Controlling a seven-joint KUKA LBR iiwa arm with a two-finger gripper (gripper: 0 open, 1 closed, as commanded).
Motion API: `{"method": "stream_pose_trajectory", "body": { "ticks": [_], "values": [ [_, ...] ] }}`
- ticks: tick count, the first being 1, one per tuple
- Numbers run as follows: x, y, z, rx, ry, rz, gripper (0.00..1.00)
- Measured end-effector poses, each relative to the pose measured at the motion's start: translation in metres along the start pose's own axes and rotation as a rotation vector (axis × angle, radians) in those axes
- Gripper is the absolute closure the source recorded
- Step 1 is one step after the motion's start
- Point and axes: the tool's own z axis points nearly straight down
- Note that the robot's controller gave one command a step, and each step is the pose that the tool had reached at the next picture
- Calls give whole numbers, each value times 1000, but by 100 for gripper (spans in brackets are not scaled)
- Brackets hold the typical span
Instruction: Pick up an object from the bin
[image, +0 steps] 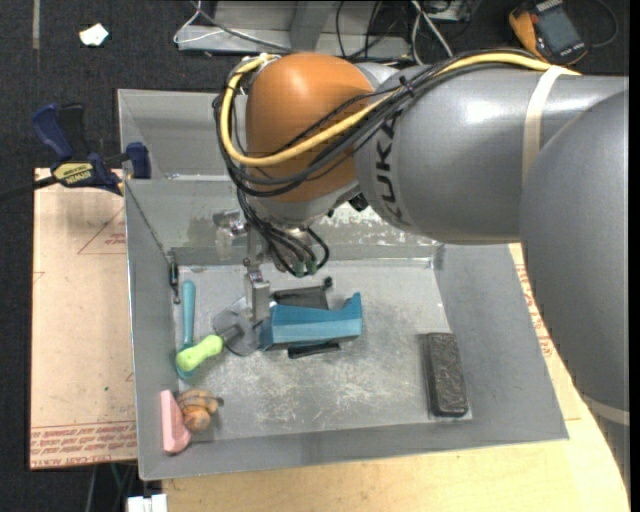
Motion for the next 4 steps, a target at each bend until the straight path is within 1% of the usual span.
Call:
{"method": "stream_pose_trajectory", "body": {
  "ticks": [1,2,3,4],
  "values": [
    [10,-24,22,0,9,-116,0],
    [13,-43,12,1,6,-4,0],
    [24,-77,64,0,-1,-180,0],
    [36,-118,112,-1,-7,-92,0]
  ]
}}
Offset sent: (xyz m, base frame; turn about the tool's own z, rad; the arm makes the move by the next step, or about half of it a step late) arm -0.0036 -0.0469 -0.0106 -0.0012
